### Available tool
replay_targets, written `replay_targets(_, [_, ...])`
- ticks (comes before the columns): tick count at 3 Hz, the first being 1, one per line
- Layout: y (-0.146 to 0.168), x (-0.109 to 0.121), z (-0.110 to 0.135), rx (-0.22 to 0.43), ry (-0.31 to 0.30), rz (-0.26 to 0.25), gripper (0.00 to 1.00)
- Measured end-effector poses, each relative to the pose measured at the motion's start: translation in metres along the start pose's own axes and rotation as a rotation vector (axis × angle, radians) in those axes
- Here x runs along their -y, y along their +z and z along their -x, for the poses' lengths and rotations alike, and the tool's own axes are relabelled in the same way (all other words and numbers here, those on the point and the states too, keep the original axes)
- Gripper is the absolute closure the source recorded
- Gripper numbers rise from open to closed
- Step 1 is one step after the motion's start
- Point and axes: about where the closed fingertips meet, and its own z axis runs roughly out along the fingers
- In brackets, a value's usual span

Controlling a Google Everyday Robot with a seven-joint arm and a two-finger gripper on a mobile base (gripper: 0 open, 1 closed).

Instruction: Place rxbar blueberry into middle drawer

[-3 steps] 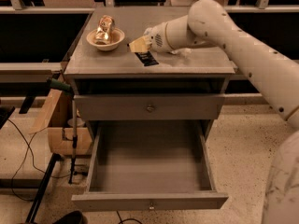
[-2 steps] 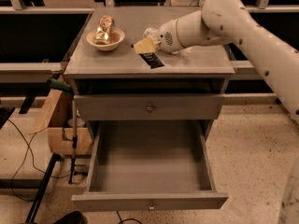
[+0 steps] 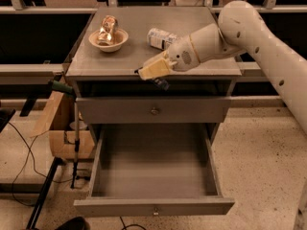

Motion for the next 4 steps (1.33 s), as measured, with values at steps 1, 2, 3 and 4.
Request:
replay_targets(1, [0.026,-0.031,-0.042,-0.087,-0.089,0.205,1.0])
replay_targets(2, [0.028,-0.038,-0.047,-0.104,-0.102,0.242,1.0])
replay_targets(3, [0.035,-0.041,-0.053,-0.097,-0.098,0.258,1.0])
replay_targets(4, [0.051,-0.052,-0.078,-0.074,-0.075,0.304,1.0])
